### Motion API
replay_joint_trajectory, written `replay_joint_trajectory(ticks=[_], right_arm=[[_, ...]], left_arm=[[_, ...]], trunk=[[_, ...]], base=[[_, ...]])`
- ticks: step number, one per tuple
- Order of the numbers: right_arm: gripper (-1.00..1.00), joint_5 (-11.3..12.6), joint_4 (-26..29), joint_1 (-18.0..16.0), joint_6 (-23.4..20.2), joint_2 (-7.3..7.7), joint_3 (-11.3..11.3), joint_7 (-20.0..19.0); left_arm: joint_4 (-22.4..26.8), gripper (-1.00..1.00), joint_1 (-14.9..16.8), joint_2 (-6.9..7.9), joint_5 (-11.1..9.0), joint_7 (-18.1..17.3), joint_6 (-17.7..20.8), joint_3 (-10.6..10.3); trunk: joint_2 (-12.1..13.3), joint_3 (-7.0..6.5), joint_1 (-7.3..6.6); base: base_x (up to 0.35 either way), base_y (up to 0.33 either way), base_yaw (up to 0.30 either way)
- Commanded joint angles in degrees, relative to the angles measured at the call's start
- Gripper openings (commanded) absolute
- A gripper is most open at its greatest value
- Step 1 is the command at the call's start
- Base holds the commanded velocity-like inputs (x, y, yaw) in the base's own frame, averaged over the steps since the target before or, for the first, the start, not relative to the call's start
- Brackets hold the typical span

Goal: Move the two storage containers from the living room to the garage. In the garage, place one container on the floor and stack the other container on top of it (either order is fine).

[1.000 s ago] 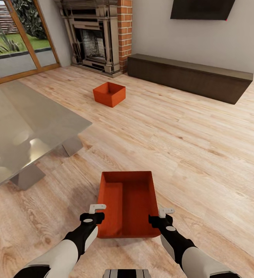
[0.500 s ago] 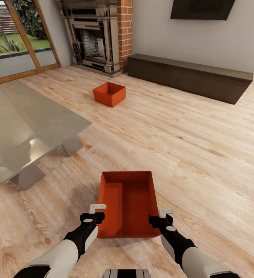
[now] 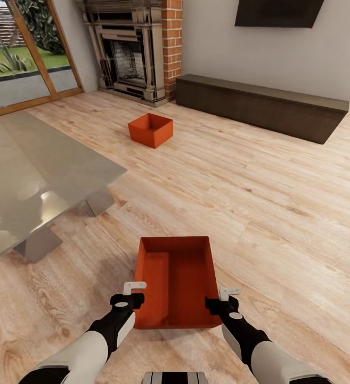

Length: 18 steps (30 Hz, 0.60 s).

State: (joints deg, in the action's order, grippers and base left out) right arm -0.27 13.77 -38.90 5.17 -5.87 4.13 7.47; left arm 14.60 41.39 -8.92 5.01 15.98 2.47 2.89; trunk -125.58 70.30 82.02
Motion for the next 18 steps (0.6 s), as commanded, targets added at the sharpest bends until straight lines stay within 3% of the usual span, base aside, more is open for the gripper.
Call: replay_joint_trajectory(ticks=[1, 5, 18], right_arm=[[1.00, 0.0, -0.1, 0.0, 0.1, 0.03, 0.5, 0.4], [1.00, -0.1, 0.0, 0.0, 0.1, 0.08, 0.6, 0.4], [1.00, -0.2, 0.4, 0.0, 0.2, 0.07, 0.5, 0.4]], left_arm=[[0.1, 1.00, 0.0, -0.04, 0.5, 0.1, 0.3, 0.3], [0.1, 1.00, 0.0, -0.05, 0.4, -0.2, 0.2, 0.3], [0.1, 1.00, 0.0, -0.04, 0.4, -0.4, 0.2, 0.4]], trunk=[[0.0, 0.03, -0.01], [0.0, 0.03, -0.01], [-5.2, 2.37, 2.85]], base=[[0.000, 0.000, 0.000], [0.000, 0.000, 0.000], [0.000, 0.000, 0.000]])
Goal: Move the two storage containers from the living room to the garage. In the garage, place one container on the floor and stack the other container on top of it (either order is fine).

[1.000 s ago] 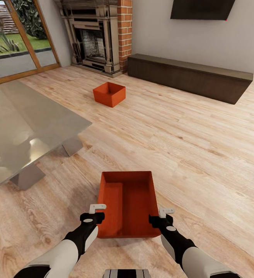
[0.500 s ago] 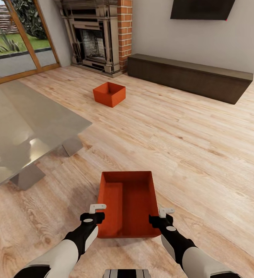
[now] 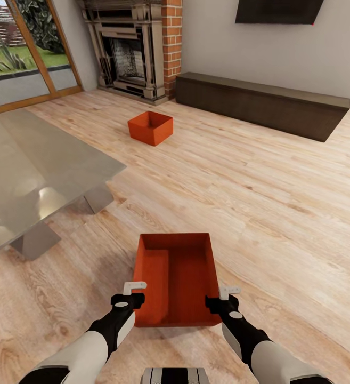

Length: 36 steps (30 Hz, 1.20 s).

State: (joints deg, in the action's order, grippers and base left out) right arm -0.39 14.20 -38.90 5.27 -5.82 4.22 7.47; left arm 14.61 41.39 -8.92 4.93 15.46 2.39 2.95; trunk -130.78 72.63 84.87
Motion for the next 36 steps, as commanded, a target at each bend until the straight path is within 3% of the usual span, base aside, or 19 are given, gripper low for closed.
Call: replay_joint_trajectory(ticks=[1, 5, 36], right_arm=[[1.00, 0.0, -0.1, 0.0, 0.1, 0.02, 0.4, 0.4], [1.00, 0.0, -0.1, 0.0, 0.1, 0.02, 0.4, 0.4], [1.00, -0.2, -0.1, 0.0, 0.1, 0.54, 0.7, 0.4]], left_arm=[[0.1, 1.00, 0.0, -0.04, 0.5, 0.1, 0.3, 0.3], [0.1, 1.00, 0.0, -0.04, 0.5, 0.1, 0.3, 0.3], [0.4, 1.00, 0.0, -0.02, 0.5, 0.2, 0.3, 0.3]], trunk=[[-0.4, 0.22, 0.22], [-2.0, 0.94, 1.09], [-2.0, 0.94, 1.09]], base=[[0.000, 0.000, 0.000], [0.000, 0.000, 0.000], [0.000, 0.000, 0.000]])
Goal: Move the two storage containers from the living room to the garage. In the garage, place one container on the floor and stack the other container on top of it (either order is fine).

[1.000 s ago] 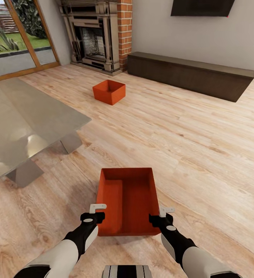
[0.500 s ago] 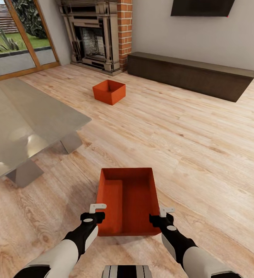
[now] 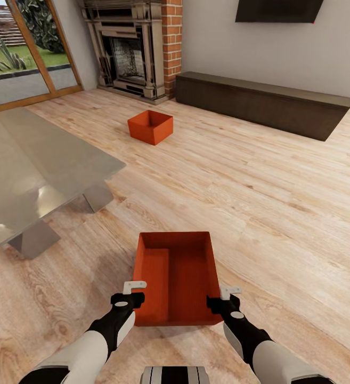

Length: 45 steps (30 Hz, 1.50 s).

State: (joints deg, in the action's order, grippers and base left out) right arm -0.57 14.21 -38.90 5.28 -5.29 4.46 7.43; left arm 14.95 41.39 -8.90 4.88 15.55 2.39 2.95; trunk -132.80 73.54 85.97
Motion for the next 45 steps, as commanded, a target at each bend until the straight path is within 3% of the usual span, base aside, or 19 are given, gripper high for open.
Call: replay_joint_trajectory(ticks=[1, 8, 18, 43, 44, 45], right_arm=[[1.00, -0.1, 0.0, 0.0, 0.1, 0.02, 0.5, 0.4], [1.00, 0.1, 0.0, 0.0, 0.1, 0.02, 0.2, 0.5], [1.00, 0.1, -0.1, 0.0, 0.1, 0.02, 0.2, 0.4], [1.00, 0.4, -0.1, 0.0, 0.0, -0.15, 0.1, 0.5], [1.00, 0.4, -0.1, 0.0, 0.0, -0.16, 0.1, 0.4], [-1.00, 0.4, -0.1, 0.0, 0.0, -0.16, 0.1, 0.4]], left_arm=[[0.1, 1.00, 0.0, -0.05, 0.5, 0.1, 0.3, 0.3], [0.1, 1.00, 0.0, -0.06, 0.5, 0.1, 0.3, 0.3], [0.1, 1.00, 0.0, -0.03, 0.5, 0.1, 0.3, 0.3], [0.3, 1.00, 0.0, 0.02, 0.5, 0.1, 0.3, 0.5], [0.2, -1.00, 0.0, 0.05, 0.5, 0.0, 0.3, 0.5], [0.2, -1.00, 0.0, 0.07, 0.5, 0.0, 0.3, 0.5]], trunk=[[0.0, 0.03, -0.01], [0.0, 0.03, -0.01], [-4.0, 1.83, 2.19], [-4.0, 1.83, 2.19], [-4.0, 1.83, 2.19], [-4.0, 1.83, 2.19]], base=[[0.000, 0.000, 0.000], [0.000, 0.000, 0.000], [0.000, 0.000, 0.000], [0.000, 0.000, 0.000], [0.000, 0.000, 0.000], [0.000, 0.000, 0.000]])
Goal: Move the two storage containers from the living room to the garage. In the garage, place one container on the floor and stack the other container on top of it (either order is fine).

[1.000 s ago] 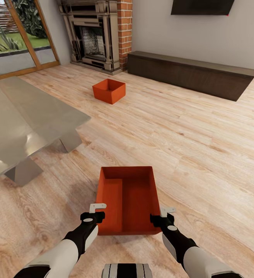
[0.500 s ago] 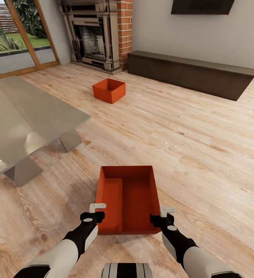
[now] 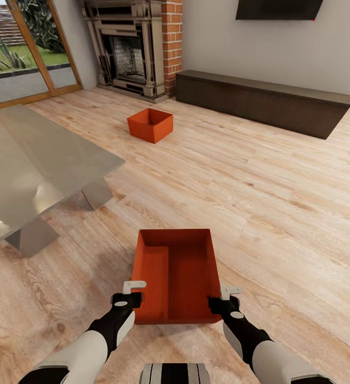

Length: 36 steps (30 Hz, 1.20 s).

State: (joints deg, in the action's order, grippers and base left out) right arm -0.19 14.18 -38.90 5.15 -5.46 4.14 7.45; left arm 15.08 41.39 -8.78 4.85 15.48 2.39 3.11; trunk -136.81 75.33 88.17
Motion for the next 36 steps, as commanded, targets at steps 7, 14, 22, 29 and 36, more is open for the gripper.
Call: replay_joint_trajectory(ticks=[7, 14, 22, 29, 36], right_arm=[[-1.00, -0.2, -0.1, 0.0, 0.1, 0.02, 0.6, 0.4], [-1.00, -0.2, -0.1, 0.0, 0.1, 0.02, 0.8, 0.4], [-1.00, -0.2, 0.0, 0.0, 0.1, 0.02, 0.8, 0.5], [-1.00, -0.2, 0.0, 0.0, 0.0, 0.02, 0.5, 0.5], [-1.00, -0.2, 0.0, 0.0, 0.1, 0.02, 0.5, 0.5]], left_arm=[[0.2, -1.00, 0.0, 0.02, 0.5, 0.1, 0.3, 0.4], [0.1, -1.00, 0.0, -0.21, 0.5, 0.6, 0.3, 0.3], [0.1, -1.00, 0.0, -0.25, 0.5, 0.7, 0.3, 0.3], [0.1, -1.00, 0.0, -0.18, 0.5, 0.6, 0.3, 0.3], [0.2, -1.00, 0.0, -0.18, 0.5, 0.6, 0.3, 0.4]], trunk=[[0.0, 0.04, -0.01], [0.0, 0.04, -0.01], [2.4, -1.04, -1.33], [5.2, -2.30, -2.86], [8.0, -3.56, -4.40]], base=[[0.000, 0.000, 0.000], [0.000, 0.000, 0.000], [0.000, 0.000, 0.000], [0.000, 0.000, 0.000], [0.000, 0.000, 0.000]])
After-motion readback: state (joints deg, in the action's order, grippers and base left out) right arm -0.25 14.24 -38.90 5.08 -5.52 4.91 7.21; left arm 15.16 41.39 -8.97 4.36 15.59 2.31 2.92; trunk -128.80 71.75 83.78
